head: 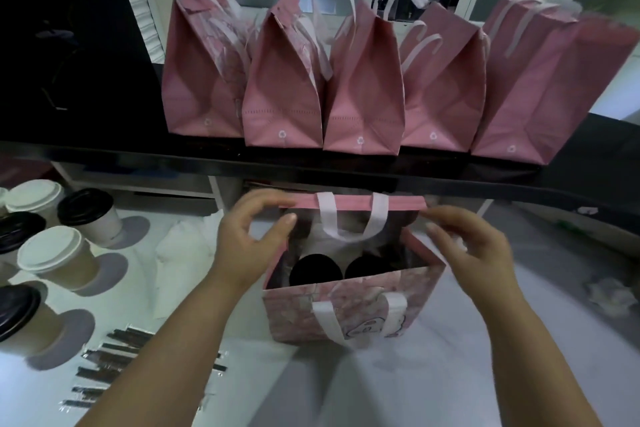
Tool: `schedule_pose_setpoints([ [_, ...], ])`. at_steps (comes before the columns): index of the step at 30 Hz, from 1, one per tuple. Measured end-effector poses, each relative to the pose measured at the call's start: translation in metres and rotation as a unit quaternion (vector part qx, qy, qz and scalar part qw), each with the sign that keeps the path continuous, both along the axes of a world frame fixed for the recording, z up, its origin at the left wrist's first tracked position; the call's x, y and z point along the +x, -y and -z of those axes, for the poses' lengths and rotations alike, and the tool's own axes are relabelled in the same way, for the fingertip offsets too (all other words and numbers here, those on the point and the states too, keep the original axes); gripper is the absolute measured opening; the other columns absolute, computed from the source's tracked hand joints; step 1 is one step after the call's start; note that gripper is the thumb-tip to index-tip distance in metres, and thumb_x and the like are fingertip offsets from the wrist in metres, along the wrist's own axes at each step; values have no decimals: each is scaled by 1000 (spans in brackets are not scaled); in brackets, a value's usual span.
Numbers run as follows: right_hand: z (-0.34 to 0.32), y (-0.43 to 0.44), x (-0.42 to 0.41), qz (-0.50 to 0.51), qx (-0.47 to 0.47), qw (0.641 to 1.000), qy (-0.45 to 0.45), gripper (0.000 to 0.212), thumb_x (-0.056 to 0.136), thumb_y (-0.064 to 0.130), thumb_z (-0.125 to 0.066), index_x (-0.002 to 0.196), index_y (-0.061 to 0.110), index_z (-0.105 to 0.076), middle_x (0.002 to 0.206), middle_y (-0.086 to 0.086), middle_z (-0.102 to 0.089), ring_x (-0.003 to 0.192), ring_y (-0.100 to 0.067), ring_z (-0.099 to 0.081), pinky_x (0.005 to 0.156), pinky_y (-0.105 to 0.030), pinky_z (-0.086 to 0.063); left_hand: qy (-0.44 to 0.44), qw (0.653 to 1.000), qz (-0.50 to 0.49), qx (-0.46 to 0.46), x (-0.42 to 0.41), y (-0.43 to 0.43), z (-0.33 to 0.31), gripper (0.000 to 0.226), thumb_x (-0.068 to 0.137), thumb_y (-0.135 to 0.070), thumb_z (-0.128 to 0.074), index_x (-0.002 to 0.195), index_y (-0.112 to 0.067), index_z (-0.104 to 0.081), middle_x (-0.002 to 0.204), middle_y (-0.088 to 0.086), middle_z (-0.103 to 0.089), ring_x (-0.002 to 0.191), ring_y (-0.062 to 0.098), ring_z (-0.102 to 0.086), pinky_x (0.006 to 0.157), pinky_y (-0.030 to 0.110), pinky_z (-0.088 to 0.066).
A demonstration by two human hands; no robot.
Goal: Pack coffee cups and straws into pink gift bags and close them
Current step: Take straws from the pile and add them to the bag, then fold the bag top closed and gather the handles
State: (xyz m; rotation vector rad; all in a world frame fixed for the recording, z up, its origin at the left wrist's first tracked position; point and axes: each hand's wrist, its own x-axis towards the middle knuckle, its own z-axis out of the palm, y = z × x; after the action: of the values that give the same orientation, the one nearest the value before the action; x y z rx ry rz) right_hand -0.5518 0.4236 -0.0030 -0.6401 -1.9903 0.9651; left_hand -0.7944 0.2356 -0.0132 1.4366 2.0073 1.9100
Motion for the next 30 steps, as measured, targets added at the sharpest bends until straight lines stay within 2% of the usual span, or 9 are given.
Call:
schedule_pose_setpoints([
  [3, 35, -3, 27, -37, -181, 981, -59, 27, 86, 34, -58, 110, 29, -71, 114, 1, -71, 107, -17, -66, 88, -27, -55, 178, 984, 14, 19, 6, 25, 32, 31, 90, -42, -55, 107, -19, -67, 106, -2, -70, 97, 13, -65, 87, 27, -53],
  [7, 65, 14, 30, -99, -290, 950, -67, 38, 79, 16, -62, 116, 21, -68, 115, -2, -71, 104, -15, -68, 81, -24, -56, 257, 965, 43, 38, 30, 50, 72, 76, 72, -75, -61, 124, -20, -56, 123, -2, -63, 112, 15, -62, 88, 25, -53],
  [11, 77, 42, 11, -70, -321, 940, -91, 24, 81, 13, -65, 104, 17, -71, 97, -6, -75, 88, -17, -71, 68, -22, -56, 257, 964, 15, -58, 51, 47, 85, 44, 72, -40, -83, 111, -32, -65, 103, -6, -73, 95, 13, -69, 76, 19, -55],
  [15, 85, 53, 0, -20, -323, 940, -112, 25, 93, 0, -56, 108, 16, -70, 95, -5, -75, 85, -15, -71, 68, -23, -56, 296, 952, -44, -69, 49, 34, 80, 8, 83, -16, -72, 89, -21, -71, 81, -6, -75, 78, 11, -71, 66, 20, -56],
  [18, 88, 56, -2, -13, -331, 934, -132, 25, 95, -1, -54, 104, 14, -72, 91, -6, -75, 81, -15, -71, 65, -23, -56, 330, 942, -43, -28, 40, 36, 77, 15, 85, -6, -69, 85, -21, -73, 80, -6, -76, 74, 3, -70, 62, 11, -51],
  [21, 95, 58, -1, -5, -341, 929, -143, 24, 93, 0, -56, 102, 15, -72, 87, -4, -75, 78, -14, -71, 63, -22, -55, 345, 938, -25, -23, 34, 44, 82, 11, 75, -18, -75, 82, -25, -77, 85, -4, -76, 78, 4, -71, 64, 12, -51],
  [26, 117, 60, 17, -6, -340, 936, -93, 28, 82, 1, -69, 96, 23, -77, 96, -6, -76, 90, -21, -71, 72, -29, -58, 315, 939, -16, -135, 32, 60, 110, 30, 71, -7, -83, 89, -31, -76, 91, -7, -76, 85, 10, -72, 67, 16, -54],
  [28, 129, 61, 27, 14, -332, 941, -62, 34, 78, -2, -73, 97, 25, -77, 102, -2, -75, 99, -19, -70, 81, -32, -58, 335, 932, -23, -140, 30, 66, 120, 33, 71, -4, -82, 94, -26, -74, 95, -7, -76, 88, 11, -72, 68, 14, -54],
  [30, 138, 63, 32, 34, -337, 939, -57, 39, 77, -4, -74, 99, 28, -77, 104, 1, -75, 99, -16, -70, 80, -30, -57, 338, 930, -28, -140, 28, 69, 125, 38, 69, -1, -83, 97, -24, -73, 96, -8, -76, 89, 7, -71, 69, 12, -53],
])
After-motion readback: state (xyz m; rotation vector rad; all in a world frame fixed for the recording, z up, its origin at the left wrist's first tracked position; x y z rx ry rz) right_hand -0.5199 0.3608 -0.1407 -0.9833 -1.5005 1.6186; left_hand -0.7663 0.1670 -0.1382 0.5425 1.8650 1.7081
